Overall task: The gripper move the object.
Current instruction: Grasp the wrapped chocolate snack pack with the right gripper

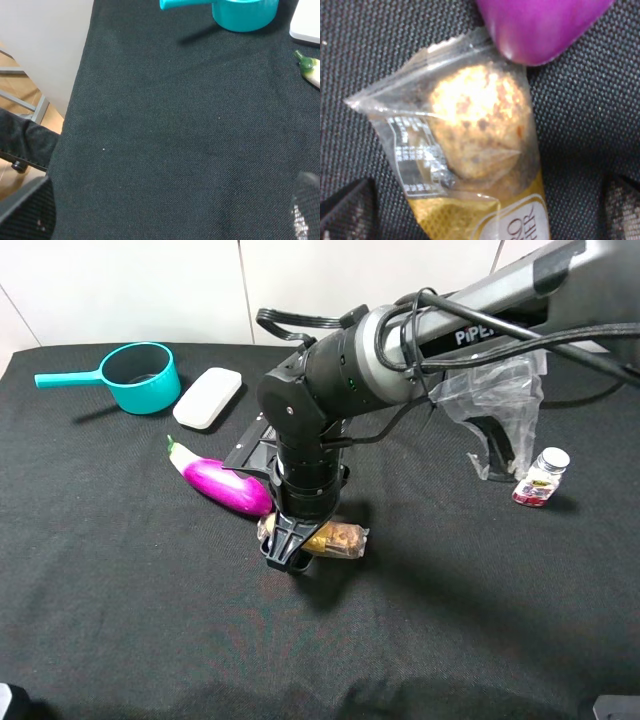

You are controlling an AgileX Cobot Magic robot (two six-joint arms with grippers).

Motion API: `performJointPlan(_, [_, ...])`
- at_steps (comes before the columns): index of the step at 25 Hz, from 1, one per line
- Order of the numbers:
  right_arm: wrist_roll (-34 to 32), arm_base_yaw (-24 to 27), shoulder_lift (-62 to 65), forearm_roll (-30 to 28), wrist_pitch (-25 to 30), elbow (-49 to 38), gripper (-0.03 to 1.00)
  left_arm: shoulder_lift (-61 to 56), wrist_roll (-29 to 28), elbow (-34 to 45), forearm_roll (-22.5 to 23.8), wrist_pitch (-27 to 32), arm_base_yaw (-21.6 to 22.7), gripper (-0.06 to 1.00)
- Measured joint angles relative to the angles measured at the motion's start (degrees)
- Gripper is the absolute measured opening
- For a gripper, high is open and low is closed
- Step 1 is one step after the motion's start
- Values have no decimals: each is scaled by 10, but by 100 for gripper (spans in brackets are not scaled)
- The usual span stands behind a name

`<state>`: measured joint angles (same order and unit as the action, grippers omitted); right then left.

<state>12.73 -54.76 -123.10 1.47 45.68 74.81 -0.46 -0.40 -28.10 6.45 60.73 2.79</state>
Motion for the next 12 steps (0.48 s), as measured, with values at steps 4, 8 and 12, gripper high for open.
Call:
performJointPlan(4, [0,0,0,0,0,0,69,0,0,0,0,0,0,99])
performJointPlan(8, [0,0,0,0,0,0,69,0,0,0,0,0,0,99])
performJointPlan(12, [0,0,0,0,1,0,68,0,0,0,0,0,0,99])
